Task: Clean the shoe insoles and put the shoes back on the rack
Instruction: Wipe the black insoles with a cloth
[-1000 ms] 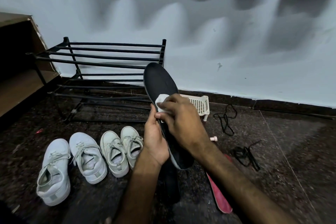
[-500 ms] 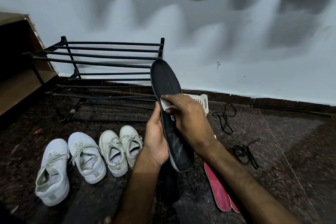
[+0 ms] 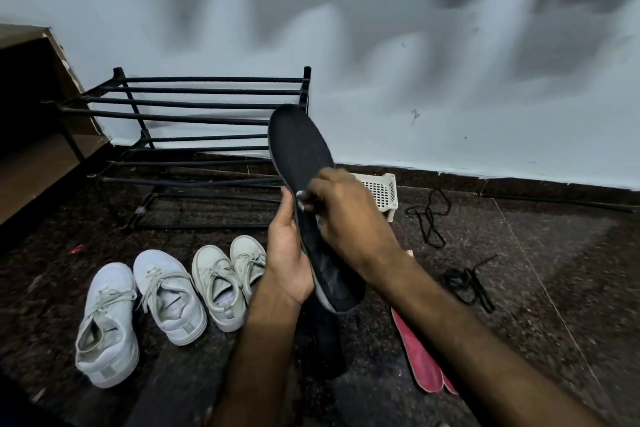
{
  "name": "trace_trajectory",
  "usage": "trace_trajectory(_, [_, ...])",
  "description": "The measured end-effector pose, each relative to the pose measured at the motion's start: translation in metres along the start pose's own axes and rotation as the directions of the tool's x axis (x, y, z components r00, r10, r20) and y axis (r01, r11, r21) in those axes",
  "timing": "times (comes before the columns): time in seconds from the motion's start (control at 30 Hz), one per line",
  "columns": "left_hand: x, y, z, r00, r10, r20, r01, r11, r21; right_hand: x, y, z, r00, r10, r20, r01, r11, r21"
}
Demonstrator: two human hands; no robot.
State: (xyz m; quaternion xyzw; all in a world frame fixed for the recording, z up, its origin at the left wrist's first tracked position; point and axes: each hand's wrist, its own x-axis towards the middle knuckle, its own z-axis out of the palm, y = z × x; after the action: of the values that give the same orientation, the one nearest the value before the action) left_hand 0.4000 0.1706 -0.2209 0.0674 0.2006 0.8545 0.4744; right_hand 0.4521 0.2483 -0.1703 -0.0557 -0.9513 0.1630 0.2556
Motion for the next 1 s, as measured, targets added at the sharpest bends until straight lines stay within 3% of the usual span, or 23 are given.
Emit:
trace_trajectory(0.13, [0.001, 0.015, -0.006, 0.997, 0.079, -0.023, -0.078, 0.996, 0.053, -0.064, -0.014, 0.007, 0.992, -0.079, 0.094, 0.068, 0.991, 0.116])
trace_trajectory(0.27, [-0.003, 0.013, -0.002, 0.993, 0.107, -0.058, -0.103, 0.992, 0.069, -0.07, -0.01, 0.008, 0.994, -0.073, 0.087, 0.066, 0.995, 0.08])
trace_trajectory(0.4, [-0.007, 0.005, 0.008, 0.99, 0.074, -0.119, -0.067, 0.996, 0.064, -0.018, -0.007, 0.006, 0.998, 0.02, -0.058, -0.018, 0.999, 0.032])
trace_trajectory(0.5, [-0.01, 0.0, 0.015, 0.979, 0.177, -0.105, -0.162, 0.977, 0.136, 0.009, -0.005, -0.001, 0.985, 0.147, -0.092, -0.128, 0.975, 0.184])
trace_trajectory(0.57, [-0.009, 0.0, 0.02, 0.966, 0.24, -0.096, -0.221, 0.959, 0.176, 0.01, -0.012, -0.007, 0.987, 0.15, -0.055, -0.131, 0.959, 0.251])
trace_trajectory(0.77, [-0.005, 0.021, 0.007, 0.912, 0.393, -0.113, -0.385, 0.919, 0.09, -0.075, -0.033, -0.013, 0.996, 0.06, 0.07, -0.073, 0.977, 0.203])
trace_trajectory(1.0, [-0.005, 0.01, 0.012, 0.975, 0.215, -0.061, -0.214, 0.977, 0.02, -0.003, -0.029, -0.008, 0.999, 0.036, 0.016, -0.035, 0.996, -0.078])
